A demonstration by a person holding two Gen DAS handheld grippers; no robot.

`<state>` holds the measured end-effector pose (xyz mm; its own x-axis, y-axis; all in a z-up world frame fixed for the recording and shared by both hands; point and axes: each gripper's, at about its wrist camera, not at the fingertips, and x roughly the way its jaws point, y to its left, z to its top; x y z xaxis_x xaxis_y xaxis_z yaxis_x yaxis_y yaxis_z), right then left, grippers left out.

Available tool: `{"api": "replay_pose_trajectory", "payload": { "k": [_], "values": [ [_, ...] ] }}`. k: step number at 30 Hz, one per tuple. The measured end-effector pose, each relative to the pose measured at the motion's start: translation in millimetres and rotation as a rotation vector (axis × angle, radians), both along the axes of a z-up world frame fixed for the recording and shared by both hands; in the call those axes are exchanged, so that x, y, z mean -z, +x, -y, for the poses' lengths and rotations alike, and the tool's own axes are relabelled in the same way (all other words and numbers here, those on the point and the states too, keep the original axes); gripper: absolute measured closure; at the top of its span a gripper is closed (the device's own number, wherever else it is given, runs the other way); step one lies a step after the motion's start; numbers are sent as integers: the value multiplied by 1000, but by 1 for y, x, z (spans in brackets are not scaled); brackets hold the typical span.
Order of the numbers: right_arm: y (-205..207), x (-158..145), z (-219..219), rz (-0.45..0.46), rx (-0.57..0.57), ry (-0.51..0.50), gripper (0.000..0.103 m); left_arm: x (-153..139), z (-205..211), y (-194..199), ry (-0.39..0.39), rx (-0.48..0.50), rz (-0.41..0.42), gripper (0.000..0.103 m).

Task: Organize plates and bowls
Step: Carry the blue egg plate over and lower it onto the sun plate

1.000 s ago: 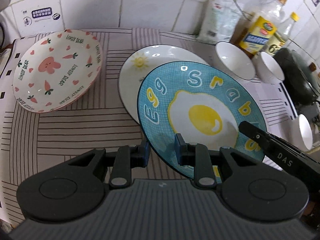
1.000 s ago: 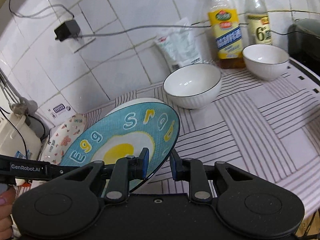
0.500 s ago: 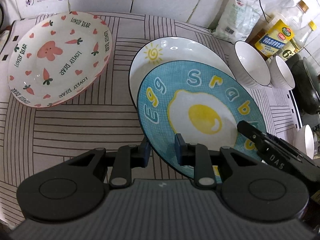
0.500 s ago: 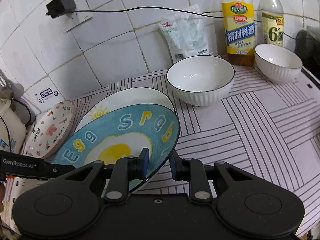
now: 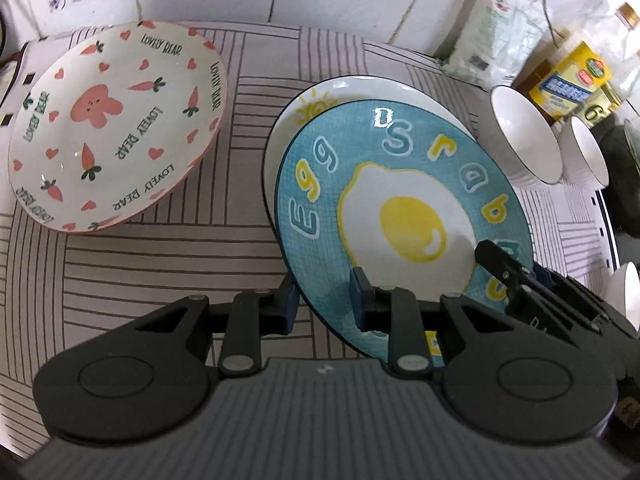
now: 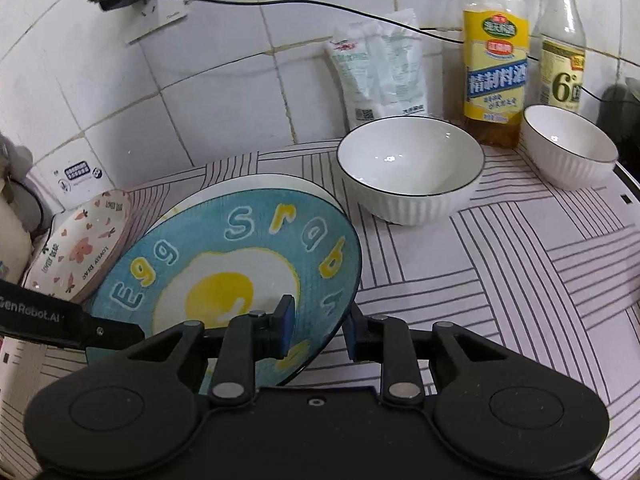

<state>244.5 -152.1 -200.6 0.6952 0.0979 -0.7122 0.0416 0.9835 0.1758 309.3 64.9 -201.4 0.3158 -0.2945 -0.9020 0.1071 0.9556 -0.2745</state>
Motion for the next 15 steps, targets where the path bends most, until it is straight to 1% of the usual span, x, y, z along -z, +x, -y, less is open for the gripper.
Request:
{"api": "replay_pose_trajectory", "payload": {
  "k": [2, 6, 8, 11, 13, 15],
  "values": [
    [1, 1, -1, 7, -14, -21, 71, 1, 0, 1, -6, -6, -3, 79],
    [1, 1, -3, 27, -40, -60, 70, 1, 3, 1, 9, -12, 4, 78],
    [1, 2, -5, 38, -56, -81, 69, 4, 0, 3, -15, -42, -12, 76],
    [1, 4, -15, 47, -97, -177, 67, 9, -2, 6, -46, -65, -42, 76],
    [1, 5, -15, 60, -85, -169, 65, 8, 1, 4, -33, -64, -29, 74],
    [3, 5, -11, 57, -75, -148, 66, 8, 5, 2, -10, -53, -18, 74]
  ]
}}
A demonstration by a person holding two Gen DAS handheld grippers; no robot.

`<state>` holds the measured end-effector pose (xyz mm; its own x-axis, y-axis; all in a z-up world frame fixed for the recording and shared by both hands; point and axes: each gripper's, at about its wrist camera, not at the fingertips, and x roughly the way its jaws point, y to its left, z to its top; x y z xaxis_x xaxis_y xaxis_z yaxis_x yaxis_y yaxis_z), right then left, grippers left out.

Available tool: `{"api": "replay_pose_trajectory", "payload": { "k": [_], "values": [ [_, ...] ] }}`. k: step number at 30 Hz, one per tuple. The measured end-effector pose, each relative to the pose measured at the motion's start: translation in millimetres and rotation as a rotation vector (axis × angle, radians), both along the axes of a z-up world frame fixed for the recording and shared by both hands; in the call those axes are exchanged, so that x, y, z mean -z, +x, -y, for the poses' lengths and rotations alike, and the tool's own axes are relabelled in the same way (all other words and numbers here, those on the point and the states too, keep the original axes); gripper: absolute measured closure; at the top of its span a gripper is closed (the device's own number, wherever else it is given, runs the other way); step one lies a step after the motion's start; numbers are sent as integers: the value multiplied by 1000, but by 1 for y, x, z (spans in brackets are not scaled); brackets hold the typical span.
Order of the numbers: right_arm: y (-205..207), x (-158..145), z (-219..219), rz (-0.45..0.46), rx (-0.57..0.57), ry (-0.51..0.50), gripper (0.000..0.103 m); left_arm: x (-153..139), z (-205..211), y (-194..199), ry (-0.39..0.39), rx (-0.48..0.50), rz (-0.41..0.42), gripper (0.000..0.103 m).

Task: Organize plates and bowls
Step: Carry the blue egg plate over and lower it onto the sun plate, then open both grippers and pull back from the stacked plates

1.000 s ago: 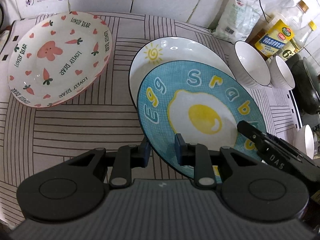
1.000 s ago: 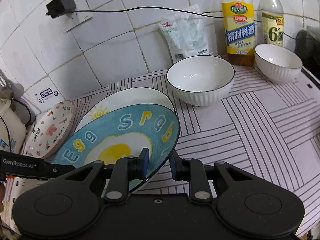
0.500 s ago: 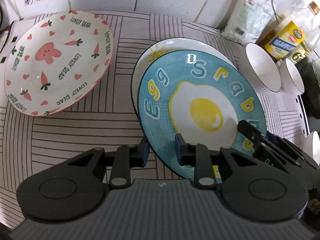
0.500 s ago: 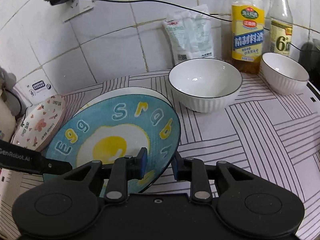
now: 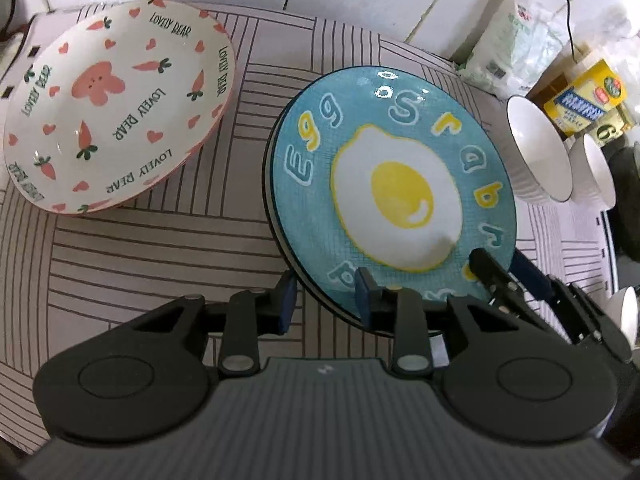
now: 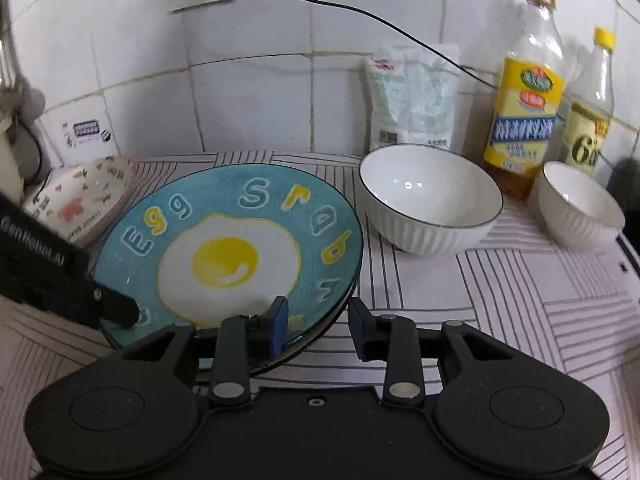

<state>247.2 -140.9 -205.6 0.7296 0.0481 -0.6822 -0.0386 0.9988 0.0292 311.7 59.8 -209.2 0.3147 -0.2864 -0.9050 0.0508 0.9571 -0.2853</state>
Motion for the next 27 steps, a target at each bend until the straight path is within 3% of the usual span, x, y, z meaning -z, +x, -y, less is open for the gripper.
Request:
{"api": "replay_pose_trajectory", "payload": {
  "k": [4, 10, 18, 24, 27],
  "values": [
    [-5, -8, 2, -7, -1, 29, 68, -6, 0, -4, 18, 25, 11, 75],
    [-22, -49, -3, 18, -51, 83, 67, -39, -11, -20, 57, 68, 57, 69],
    [-51, -109, -26, 35, -164, 137, 47, -79, -43, -52, 105, 69, 109, 59],
    [-68, -130, -45, 73, -259, 141, 35, -94, -71, -79, 99, 29, 177, 55],
    [-74, -136, -55, 88, -295, 141, 32, -103, -80, -94, 139, 15, 232, 53]
  ]
}}
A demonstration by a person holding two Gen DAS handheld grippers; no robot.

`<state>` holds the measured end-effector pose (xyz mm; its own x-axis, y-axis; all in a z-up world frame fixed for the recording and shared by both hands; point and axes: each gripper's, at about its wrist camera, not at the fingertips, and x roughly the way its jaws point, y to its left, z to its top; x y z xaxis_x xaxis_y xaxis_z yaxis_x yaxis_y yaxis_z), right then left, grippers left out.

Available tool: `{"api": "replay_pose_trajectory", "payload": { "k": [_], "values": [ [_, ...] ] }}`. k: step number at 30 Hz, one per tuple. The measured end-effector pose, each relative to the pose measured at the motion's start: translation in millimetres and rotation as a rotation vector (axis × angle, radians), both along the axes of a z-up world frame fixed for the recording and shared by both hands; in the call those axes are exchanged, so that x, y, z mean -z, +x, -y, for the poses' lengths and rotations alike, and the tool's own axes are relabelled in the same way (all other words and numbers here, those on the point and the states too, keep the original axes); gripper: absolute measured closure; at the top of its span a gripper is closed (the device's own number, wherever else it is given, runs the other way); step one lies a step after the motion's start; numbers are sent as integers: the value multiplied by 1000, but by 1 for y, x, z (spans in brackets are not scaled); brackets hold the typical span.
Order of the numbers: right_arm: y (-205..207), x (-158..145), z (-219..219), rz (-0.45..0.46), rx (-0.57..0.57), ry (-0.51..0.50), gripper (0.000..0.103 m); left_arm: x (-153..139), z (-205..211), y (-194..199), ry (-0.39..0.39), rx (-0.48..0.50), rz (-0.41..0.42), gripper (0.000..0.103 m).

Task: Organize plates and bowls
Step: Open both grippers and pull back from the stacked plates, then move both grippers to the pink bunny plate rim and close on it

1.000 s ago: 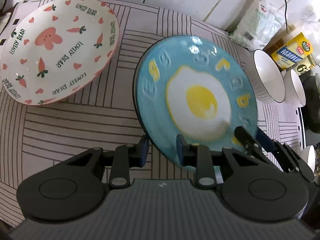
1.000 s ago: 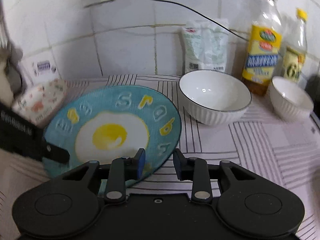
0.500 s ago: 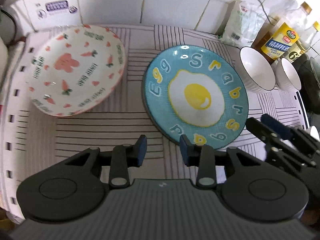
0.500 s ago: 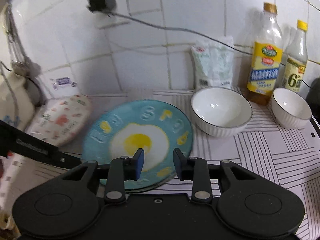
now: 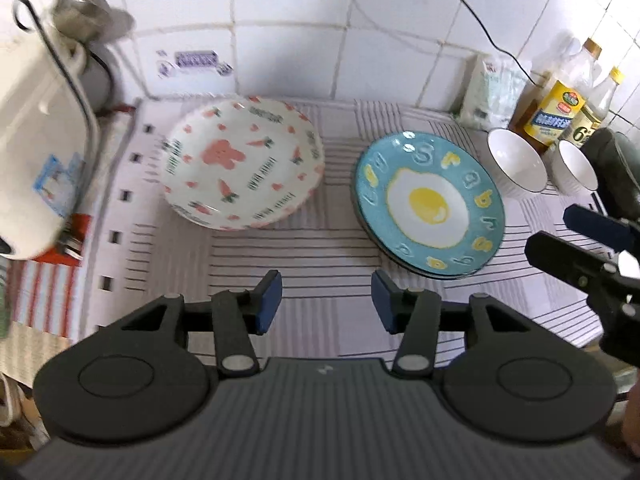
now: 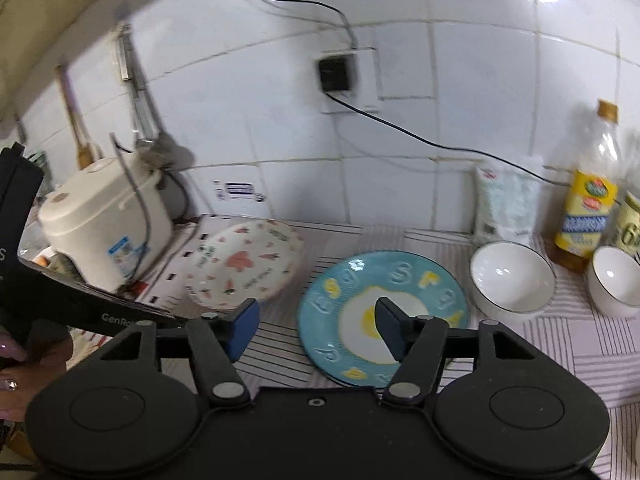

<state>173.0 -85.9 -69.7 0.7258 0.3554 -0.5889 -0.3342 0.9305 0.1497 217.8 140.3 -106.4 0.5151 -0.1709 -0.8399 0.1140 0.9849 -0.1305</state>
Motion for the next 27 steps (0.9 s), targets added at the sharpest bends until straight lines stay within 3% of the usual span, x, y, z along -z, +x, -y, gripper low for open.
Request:
{"api": "replay_pose_trajectory", "payload": {
  "k": [4, 9, 14, 18, 24, 27],
  "values": [
    [-2, -5, -11, 7, -54, 34, 18, -4, -15, -11, 17, -13, 20, 43],
    [7, -9, -27, 17, -100, 35, 13, -6, -38, -13, 53, -37, 74, 29],
    [27, -9, -50, 56, -147, -12, 7, -2, -63, -2, 105, -157, 130, 12],
    [57, -8, -77, -5, -183, -126, 7, 12, -87, 15, 71, -267, 117, 9],
    [103, 6, -93, 3, -250, -67, 7, 31, -101, 37, 121, -302, 132, 5],
    [138, 29, -97, -107, -254, -1, 7, 40, -98, 54, 175, -314, 138, 3]
  ]
}}
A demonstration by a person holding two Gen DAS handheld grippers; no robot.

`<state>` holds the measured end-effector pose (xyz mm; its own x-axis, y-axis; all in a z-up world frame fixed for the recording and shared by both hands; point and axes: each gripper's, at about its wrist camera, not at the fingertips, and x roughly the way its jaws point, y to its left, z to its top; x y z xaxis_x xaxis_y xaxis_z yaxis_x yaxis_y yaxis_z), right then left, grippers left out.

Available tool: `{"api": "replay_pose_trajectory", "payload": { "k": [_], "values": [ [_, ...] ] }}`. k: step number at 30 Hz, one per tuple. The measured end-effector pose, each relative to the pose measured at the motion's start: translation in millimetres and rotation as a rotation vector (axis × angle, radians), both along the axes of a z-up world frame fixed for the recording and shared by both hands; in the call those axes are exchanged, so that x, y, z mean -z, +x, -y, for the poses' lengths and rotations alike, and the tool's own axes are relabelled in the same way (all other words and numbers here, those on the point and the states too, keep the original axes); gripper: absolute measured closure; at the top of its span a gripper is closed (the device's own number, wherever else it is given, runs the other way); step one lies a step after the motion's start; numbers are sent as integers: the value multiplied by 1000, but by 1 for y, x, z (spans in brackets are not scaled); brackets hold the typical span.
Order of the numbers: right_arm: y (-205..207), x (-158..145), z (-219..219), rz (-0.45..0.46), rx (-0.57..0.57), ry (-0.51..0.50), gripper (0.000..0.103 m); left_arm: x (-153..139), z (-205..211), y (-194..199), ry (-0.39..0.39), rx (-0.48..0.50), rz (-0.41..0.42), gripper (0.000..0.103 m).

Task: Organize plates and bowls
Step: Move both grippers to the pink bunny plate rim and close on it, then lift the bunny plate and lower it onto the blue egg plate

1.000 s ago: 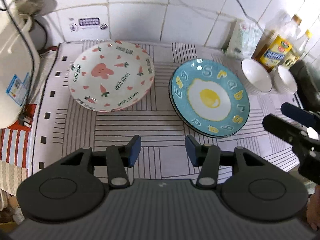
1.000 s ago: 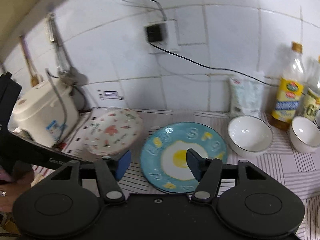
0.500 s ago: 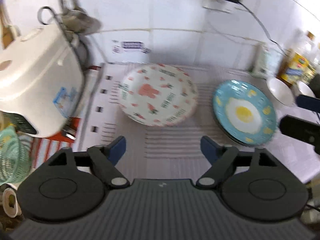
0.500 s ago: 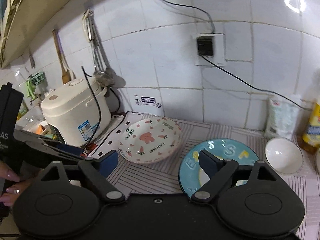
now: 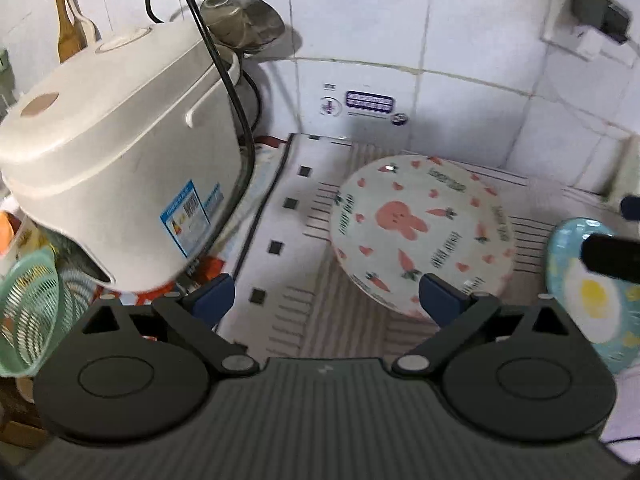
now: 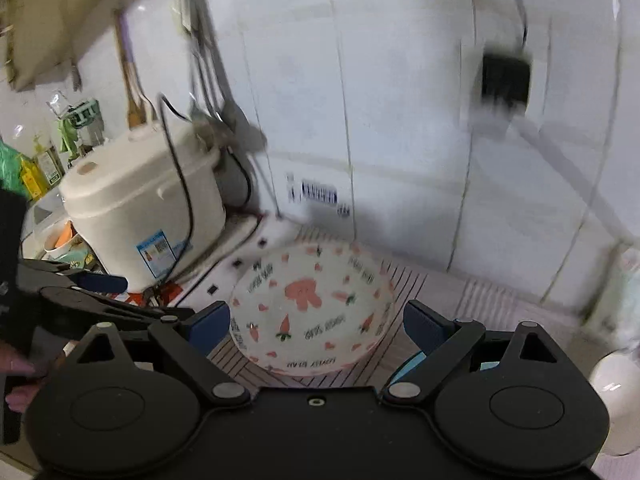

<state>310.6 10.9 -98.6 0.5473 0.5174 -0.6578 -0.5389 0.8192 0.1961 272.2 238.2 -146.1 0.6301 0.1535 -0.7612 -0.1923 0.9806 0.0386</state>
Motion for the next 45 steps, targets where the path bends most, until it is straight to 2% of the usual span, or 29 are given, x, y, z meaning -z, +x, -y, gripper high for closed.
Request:
{"api": "replay_pose_trajectory", "payload": {
  "k": [2, 3, 5, 7, 10, 13, 15, 16, 17, 18, 22, 25, 30, 33, 35, 37, 40, 45],
  "values": [
    [20, 18, 3, -58, 39, 57, 8, 9, 1, 12, 30, -8, 9, 3],
    [29, 28, 3, -86, 53, 79, 8, 14, 1, 18, 28, -11, 3, 3],
    [44, 49, 6, -132, 91, 126, 17, 26, -1, 33, -2, -22, -25, 3],
    [53, 70, 10, -182, 144, 190, 19, 36, 2, 43, -17, 2, -21, 4],
    [67, 90, 10, -168, 203, 188, 21, 44, 16, 54, 44, 57, 8, 6],
    [82, 99, 11, -150, 210, 173, 23, 49, 19, 67, -4, 47, 7, 6],
    [93, 103, 12, -190, 185, 149, 29, 56, 20, 79, -53, 55, -39, 17],
    [96, 104, 12, -203, 172, 133, 35, 60, 18, 84, -68, 52, -70, 28],
    [98, 105, 13, -212, 171, 132, 38, 64, 16, 88, -85, 44, -86, 34],
    [100, 107, 13, -221, 166, 132, 38, 66, 16, 90, -95, 43, -92, 35],
    [105, 110, 13, -200, 159, 97, 53, 76, 16, 95, -78, 79, -127, 48],
    [110, 108, 14, -183, 129, 93, 56, 85, 9, 97, -53, 62, -149, 62],
    [120, 105, 8, -153, 90, 40, 58, 88, -7, 93, -137, 57, -139, 67],
    [126, 110, 5, -188, 49, 41, 61, 91, -9, 92, -170, 72, -132, 75],
    [129, 115, 0, -207, 31, 23, 79, 91, -12, 92, -193, 52, -130, 78],
    [128, 120, -6, -196, 17, -4, 79, 92, -15, 92, -216, 31, -125, 79],
    [131, 122, -4, -229, 16, 26, 79, 95, -18, 91, -245, 13, -102, 79],
    [129, 122, -3, -221, 15, 49, 79, 94, -12, 92, -222, 1, -99, 77]
  ]
}}
